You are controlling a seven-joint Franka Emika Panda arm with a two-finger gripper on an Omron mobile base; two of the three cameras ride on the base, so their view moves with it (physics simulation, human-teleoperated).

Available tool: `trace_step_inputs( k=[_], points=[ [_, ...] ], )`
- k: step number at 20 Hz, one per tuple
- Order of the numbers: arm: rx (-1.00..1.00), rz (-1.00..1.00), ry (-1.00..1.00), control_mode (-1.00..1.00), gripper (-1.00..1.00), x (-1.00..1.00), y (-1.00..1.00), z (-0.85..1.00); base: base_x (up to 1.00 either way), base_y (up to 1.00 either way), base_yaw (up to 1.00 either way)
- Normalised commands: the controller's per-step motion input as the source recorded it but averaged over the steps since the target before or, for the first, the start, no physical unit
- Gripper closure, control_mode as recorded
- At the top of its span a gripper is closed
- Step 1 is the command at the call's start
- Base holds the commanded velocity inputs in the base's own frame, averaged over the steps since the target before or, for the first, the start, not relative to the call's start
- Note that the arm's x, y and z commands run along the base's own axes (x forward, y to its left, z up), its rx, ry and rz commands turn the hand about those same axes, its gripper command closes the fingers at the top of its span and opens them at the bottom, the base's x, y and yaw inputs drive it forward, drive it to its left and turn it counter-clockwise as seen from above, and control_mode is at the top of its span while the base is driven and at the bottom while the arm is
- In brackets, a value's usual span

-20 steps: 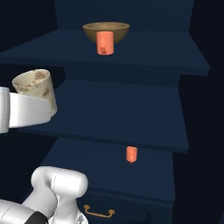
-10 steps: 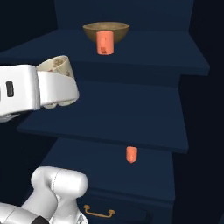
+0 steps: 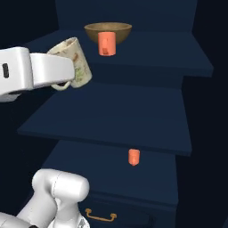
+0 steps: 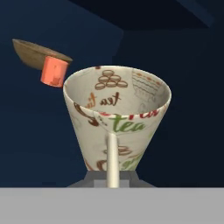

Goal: Gather all objects into one cabinet and sort the glasses and bowls to opposite sides.

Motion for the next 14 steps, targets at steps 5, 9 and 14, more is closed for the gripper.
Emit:
trace_step_inputs(
  k=[5,9,14],
  points=[
    [0.0,-0.12,0.03,-1.0,1.0,0.49,-0.06,0.39,0.0,0.0,0.0],
    [0.02,0.0,0.02,-1.0,1.0,0.26,-0.32,0.0,0.0,0.0,0.0],
    [0.04,0.0,-0.02,-1.0,1.0,0.32,-0.36,0.0,0.0,0.0,0.0]
  ],
)
